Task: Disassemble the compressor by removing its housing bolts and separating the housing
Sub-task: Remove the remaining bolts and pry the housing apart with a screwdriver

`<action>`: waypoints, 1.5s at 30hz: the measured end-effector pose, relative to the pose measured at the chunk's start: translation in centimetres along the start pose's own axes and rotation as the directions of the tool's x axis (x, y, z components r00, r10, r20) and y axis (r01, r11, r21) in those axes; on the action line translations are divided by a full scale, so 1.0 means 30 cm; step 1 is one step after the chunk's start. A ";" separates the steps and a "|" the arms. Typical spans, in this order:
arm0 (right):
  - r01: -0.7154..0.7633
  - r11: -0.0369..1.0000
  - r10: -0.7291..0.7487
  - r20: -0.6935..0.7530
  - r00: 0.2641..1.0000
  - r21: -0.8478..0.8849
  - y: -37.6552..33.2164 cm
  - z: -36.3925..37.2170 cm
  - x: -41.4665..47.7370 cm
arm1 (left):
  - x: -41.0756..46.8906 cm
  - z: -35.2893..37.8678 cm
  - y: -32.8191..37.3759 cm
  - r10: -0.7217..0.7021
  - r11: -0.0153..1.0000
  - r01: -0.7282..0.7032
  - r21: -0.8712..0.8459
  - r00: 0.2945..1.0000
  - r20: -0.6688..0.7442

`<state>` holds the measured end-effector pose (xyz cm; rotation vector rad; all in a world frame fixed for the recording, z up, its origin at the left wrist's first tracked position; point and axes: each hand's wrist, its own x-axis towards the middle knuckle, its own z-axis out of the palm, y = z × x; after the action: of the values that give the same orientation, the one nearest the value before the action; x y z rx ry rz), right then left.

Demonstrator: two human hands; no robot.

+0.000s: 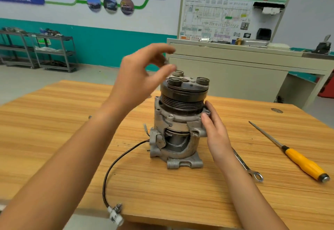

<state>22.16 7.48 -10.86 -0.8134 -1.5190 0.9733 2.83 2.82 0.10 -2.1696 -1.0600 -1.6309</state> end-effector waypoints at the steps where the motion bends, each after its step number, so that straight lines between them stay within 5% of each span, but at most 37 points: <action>1: -0.001 1.000 0.001 -0.007 1.000 -0.004 0.005 0.006 -0.004 | -0.089 -0.077 -0.045 -0.095 0.993 0.101 0.065 0.992 -0.088; 3: -0.006 1.000 0.006 -0.026 1.000 0.006 0.007 0.019 -0.010 | -0.287 -0.218 -0.155 -0.385 0.881 0.399 0.252 0.917 -0.108; 5: -0.002 1.000 0.002 -0.052 0.999 0.012 0.005 0.029 -0.013 | -0.474 -0.322 -0.268 -0.683 0.628 0.606 0.488 0.730 -0.026; 7: 0.008 1.000 -0.007 -0.076 0.997 0.006 0.006 0.038 -0.016 | -0.598 -0.376 -0.348 -0.805 0.466 0.547 0.696 0.588 0.077; 8: 0.009 1.000 -0.009 -0.092 0.996 -0.003 0.005 0.043 -0.021 | -0.628 -0.385 -0.377 -0.806 0.465 0.482 0.742 0.577 0.130; 12: -0.007 1.000 0.005 -0.150 0.989 -0.014 -0.008 0.057 -0.033 | -0.606 -0.366 -0.460 -0.750 0.488 0.364 0.793 0.640 0.168; 25: -0.045 0.994 0.030 -0.149 0.988 -0.101 -0.005 0.055 -0.048 | -0.624 -0.342 -0.529 -0.766 0.542 0.527 0.655 0.631 0.126; 28: -0.037 0.996 0.027 -0.122 0.992 -0.081 -0.002 0.045 -0.056 | -0.608 -0.329 -0.495 -0.726 0.515 0.591 0.621 0.685 -0.050; 31: -0.059 0.997 0.054 -0.095 0.994 -0.053 0.013 0.034 -0.077 | -0.571 -0.275 -0.406 -0.638 0.646 0.634 0.424 0.754 -0.156; 34: -0.100 0.993 0.095 -0.079 0.992 -0.060 0.018 0.030 -0.098 | -0.522 -0.155 -0.271 -0.619 0.781 0.615 0.107 0.786 0.000; 38: -0.119 0.991 0.114 -0.064 0.991 -0.068 0.033 0.018 -0.109 | -0.447 0.027 -0.151 -0.609 0.747 0.658 -0.089 0.733 0.303; 45: -0.157 0.986 0.151 -0.092 0.984 -0.060 0.060 0.002 -0.135 | -0.333 0.181 -0.125 -0.609 0.692 0.682 -0.237 0.727 0.316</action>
<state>22.73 4.63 -14.21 -1.0210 -1.4361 0.9903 3.18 4.50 -11.74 -2.3773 -1.9281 -2.0130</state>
